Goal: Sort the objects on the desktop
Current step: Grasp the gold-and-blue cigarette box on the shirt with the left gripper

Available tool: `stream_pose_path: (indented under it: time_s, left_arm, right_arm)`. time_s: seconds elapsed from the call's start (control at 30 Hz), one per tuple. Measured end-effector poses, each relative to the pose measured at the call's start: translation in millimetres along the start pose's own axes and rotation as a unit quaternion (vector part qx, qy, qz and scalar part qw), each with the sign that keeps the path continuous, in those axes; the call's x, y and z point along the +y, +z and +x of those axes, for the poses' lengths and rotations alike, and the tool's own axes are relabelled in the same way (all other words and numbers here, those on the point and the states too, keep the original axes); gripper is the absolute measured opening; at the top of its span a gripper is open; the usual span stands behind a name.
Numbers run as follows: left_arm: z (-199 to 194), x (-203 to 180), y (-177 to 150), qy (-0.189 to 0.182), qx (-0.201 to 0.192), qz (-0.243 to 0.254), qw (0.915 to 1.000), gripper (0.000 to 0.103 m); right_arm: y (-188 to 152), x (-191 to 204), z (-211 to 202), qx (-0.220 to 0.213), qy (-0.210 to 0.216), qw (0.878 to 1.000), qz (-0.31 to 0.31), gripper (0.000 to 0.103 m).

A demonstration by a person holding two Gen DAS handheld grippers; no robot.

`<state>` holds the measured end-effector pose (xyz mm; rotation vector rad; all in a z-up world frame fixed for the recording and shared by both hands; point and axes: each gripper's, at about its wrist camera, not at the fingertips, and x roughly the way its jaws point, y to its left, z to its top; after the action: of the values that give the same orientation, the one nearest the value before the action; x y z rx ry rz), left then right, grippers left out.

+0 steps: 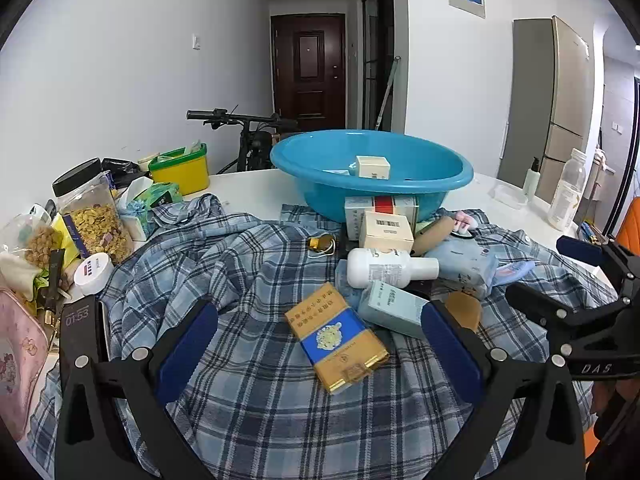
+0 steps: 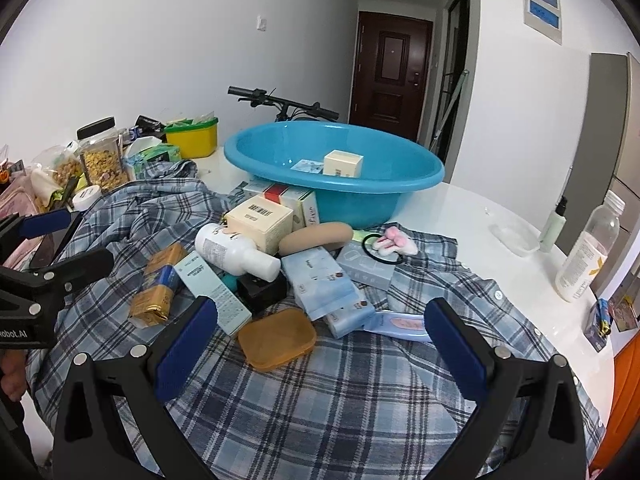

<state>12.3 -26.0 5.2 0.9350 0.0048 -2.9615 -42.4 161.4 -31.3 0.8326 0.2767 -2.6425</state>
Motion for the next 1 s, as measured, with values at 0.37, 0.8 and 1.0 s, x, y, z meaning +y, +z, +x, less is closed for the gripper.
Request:
stream_pose_path:
  time_s: [0.37,0.8,1.0]
  left_arm:
    - [5,7,7,0.003,0.008,-0.019,0.9998,0.103]
    - [19,5,4,-0.003,0.018,-0.009,0.9998,0.103]
    - [39,-1,-6,0.002,0.041,0.005,0.9991,0.103]
  right_arm:
    - [1,2,0,0.0,0.01,1.0,-0.007,0.103]
    - [-7,-5,5,0.01,0.014,1.0,-0.004,0.103]
    - [-8,-9,4,0.009,0.01,1.0,0.006,0.103]
